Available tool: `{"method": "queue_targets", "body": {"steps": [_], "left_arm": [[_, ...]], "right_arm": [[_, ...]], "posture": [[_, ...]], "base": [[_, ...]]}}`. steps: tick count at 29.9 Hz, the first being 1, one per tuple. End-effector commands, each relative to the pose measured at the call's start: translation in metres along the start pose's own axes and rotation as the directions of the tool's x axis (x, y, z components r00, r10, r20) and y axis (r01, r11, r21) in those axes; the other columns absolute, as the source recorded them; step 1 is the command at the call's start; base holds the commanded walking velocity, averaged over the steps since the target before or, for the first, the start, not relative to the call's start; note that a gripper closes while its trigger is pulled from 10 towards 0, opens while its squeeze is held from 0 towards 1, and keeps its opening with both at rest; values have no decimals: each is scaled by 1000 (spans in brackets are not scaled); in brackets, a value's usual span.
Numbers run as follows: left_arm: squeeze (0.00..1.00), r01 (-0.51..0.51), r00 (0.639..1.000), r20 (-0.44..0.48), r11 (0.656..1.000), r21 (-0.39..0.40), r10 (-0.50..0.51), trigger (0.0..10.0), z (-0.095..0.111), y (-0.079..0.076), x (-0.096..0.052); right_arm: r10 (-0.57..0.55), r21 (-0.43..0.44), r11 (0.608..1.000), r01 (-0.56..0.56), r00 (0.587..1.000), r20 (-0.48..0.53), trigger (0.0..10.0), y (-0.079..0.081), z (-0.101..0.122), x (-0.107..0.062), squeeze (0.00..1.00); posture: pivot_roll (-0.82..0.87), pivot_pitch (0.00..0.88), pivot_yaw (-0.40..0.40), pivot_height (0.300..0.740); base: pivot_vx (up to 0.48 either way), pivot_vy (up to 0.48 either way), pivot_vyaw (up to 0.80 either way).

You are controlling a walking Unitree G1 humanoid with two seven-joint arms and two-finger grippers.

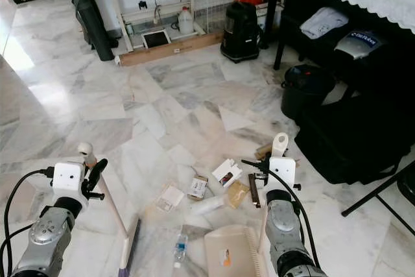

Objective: Sweep floor

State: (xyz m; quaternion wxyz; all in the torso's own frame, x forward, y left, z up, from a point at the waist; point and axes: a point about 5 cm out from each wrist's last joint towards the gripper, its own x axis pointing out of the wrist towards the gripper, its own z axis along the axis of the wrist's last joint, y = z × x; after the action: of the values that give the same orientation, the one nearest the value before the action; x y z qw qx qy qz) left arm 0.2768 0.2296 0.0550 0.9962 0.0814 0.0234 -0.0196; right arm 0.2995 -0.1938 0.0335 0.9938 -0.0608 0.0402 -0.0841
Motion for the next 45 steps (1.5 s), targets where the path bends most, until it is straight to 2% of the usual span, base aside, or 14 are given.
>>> {"method": "queue_targets", "body": {"steps": [1, 7, 13, 21, 24, 29, 31, 32, 36, 40, 45], "left_arm": [[0, 5, 1000, -5, 1000, 30, -4, 10000, 1, 5, -3], [0, 10, 1000, -1, 999, 33, -10, 10000, 3, 5, -4], [0, 38, 999, -14, 999, 38, -37, 10000, 3, 2, -4], [0, 51, 998, -38, 999, 3, -51, 10000, 1, 0, -4], [0, 69, 993, -96, 996, -49, -74, 10000, -4, -2, 0], [0, 61, 991, -114, 994, -86, -71, 10000, -5, -2, 2], [0, 50, 991, -115, 991, -127, -65, 10000, -5, -2, 3], [0, 44, 989, -130, 981, -187, -69, 10000, -7, -3, 4], [0, 42, 983, -157, 956, -290, -91, 10000, -9, -4, 6], [0, 42, 978, -179, 940, -338, -108, 10000, -10, -3, 9], [0, 53, 981, -148, 908, -416, -125, 10000, -2, -2, 13]], "right_arm": [[7, -2, 1000, -7, 999, 44, 10000, 1, 10, 6, 0], [-7, -1, 1000, 7, 999, 53, 10000, -2, 14, 9, 0], [-1, -14, 1000, 0, 997, -79, 10000, 0, -8, 0, 0], [13, -19, 1000, -15, 992, -129, 10000, 4, -19, -8, 0], [27, -13, 999, -29, 987, -157, 10000, 8, -24, -11, 0], [31, -13, 999, -34, 986, -164, 10000, 8, -25, -11, 0], [30, -13, 999, -33, 986, -163, 10000, 7, -24, -10, 0], [28, -14, 999, -30, 987, -160, 10000, 6, -23, -10, 0], [19, -15, 1000, -22, 988, -151, 10000, 4, -21, -8, 0], [12, -15, 1000, -15, 990, -142, 10000, 1, -19, -6, 0], [12, -20, 1000, -15, 990, -139, 10000, -1, -18, -5, 0]], "posture": [[111, 111, 65, 740], [114, 115, 72, 740], [126, 111, 78, 740], [129, 90, 78, 740], [132, 79, 74, 740], [130, 85, 70, 740], [127, 86, 67, 740], [123, 88, 65, 740], [101, 90, 57, 740], [95, 90, 50, 740], [92, 86, 50, 740]], "base": [[0, 0, 0], [0, 0, 0], [0, 0, 0], [0, 0, 0], [0, 0, 0], [0, 0, 0], [0, 0, 0], [0, 0, 0], [0, 0, 0], [0, 0, 0], [0, 0, 0]]}}
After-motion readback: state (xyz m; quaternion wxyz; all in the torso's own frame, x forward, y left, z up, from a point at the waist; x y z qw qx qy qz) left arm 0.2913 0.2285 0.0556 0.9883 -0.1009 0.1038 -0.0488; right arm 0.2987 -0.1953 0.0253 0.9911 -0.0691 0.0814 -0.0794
